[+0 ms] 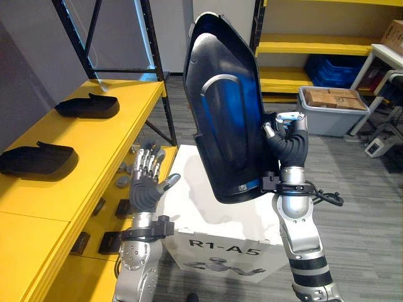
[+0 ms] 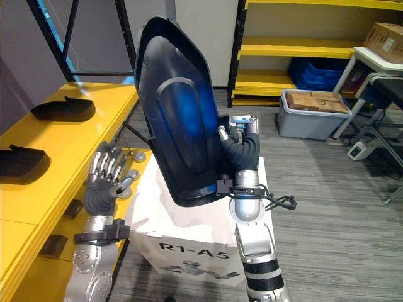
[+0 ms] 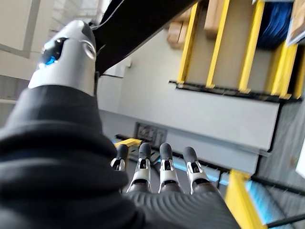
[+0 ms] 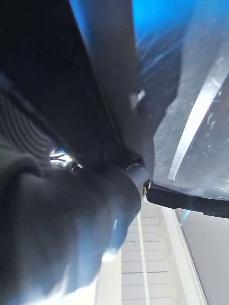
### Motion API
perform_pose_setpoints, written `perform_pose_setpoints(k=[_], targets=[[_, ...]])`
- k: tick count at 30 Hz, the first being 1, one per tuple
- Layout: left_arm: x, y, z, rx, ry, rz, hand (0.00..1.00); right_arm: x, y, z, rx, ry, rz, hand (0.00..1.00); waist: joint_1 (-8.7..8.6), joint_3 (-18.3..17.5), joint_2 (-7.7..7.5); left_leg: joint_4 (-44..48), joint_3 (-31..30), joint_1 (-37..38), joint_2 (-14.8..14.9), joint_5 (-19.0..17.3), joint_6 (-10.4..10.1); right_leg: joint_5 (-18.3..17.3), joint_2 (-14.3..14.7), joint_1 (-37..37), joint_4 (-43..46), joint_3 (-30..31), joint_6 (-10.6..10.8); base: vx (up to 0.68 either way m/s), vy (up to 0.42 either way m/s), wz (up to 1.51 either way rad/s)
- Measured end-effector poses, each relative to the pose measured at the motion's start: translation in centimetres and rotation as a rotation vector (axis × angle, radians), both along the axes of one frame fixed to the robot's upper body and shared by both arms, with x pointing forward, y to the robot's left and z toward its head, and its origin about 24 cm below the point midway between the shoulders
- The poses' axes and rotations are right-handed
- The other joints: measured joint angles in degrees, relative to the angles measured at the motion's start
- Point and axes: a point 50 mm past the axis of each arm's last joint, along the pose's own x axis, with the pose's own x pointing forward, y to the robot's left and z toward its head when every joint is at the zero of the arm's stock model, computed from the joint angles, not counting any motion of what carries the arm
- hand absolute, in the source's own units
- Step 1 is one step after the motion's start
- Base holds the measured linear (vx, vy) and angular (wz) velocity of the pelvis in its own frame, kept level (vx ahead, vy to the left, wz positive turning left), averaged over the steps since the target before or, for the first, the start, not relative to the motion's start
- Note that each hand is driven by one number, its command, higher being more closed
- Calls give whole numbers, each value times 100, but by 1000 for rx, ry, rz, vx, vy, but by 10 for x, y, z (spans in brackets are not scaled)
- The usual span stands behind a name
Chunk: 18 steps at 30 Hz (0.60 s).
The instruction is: Walk over and take plastic housings, then place them on the shelf
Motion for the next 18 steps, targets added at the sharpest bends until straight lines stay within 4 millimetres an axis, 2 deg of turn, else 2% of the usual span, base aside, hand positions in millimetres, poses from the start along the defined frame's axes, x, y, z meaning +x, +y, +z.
perform_pose_setpoints(k=[6,12,18], targets=[[5,-8,-6,-46,35,-86,0,-2,14,-2,-36,10,75,100,-106,-1,-1,0,88,0,7,1,2,86,11,-1,-77,85,16,-20,0,-6],[11,-16,-12,-73,66,-135,0,-1,18,-5,-45,23,91,100,-126,-1,0,-2,125,-9,13,17,25,157,24,-9,-136,135,11,-33,5,-4],[12,-21,-20,-136,118,-175,0,3,20,-16,-58,75,95,100,-122,-5,-1,-3,122,-12,12,31,42,171,25,-12,-137,127,6,-18,-1,1]])
